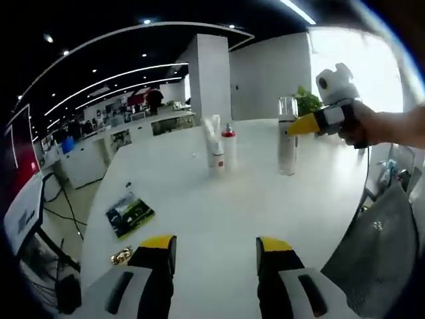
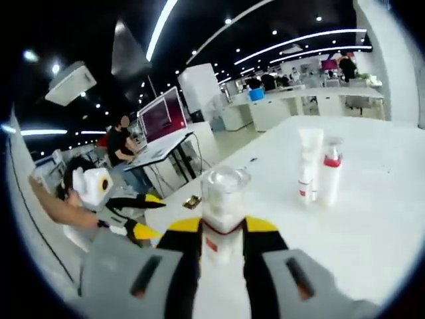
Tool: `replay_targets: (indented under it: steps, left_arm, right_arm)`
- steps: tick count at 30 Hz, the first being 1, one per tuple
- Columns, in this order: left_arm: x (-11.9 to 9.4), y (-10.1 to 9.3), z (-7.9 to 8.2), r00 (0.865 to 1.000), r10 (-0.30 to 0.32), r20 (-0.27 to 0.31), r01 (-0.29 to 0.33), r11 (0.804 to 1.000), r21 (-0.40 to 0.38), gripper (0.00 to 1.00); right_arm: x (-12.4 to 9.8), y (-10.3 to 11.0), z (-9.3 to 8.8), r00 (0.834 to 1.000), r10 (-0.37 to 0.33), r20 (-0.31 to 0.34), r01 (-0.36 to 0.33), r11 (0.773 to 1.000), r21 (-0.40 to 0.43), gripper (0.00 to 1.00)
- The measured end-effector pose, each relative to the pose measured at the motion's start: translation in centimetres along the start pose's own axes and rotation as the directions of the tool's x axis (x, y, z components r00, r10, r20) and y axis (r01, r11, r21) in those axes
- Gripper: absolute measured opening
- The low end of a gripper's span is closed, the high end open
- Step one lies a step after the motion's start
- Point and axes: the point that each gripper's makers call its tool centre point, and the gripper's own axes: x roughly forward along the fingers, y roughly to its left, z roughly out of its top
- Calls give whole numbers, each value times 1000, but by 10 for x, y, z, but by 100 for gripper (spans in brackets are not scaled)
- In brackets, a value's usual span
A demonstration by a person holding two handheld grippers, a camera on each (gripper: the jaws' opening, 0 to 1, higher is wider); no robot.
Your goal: Arrange the skincare products in the storage area until every visible bottle or jar stands upright without overlapping.
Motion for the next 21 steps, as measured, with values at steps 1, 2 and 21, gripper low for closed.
replay_targets:
  steps: [1,2,21]
  left_arm:
    - [0,4,-3,1000,13,-2,-13,1000,-7,50]
    - [1,7,-5,1000,16,2,-16,999,-29,50]
    - [9,18,-51,993,23,-114,-34,995,-97,43]
  right_arm:
    - [2,-7,2,1000,-14,6,14,1000,-14,23]
    - [3,-10,3,1000,-17,7,17,1000,-17,23]
    - [63,-117,2,972,-234,-2,231,958,-171,23]
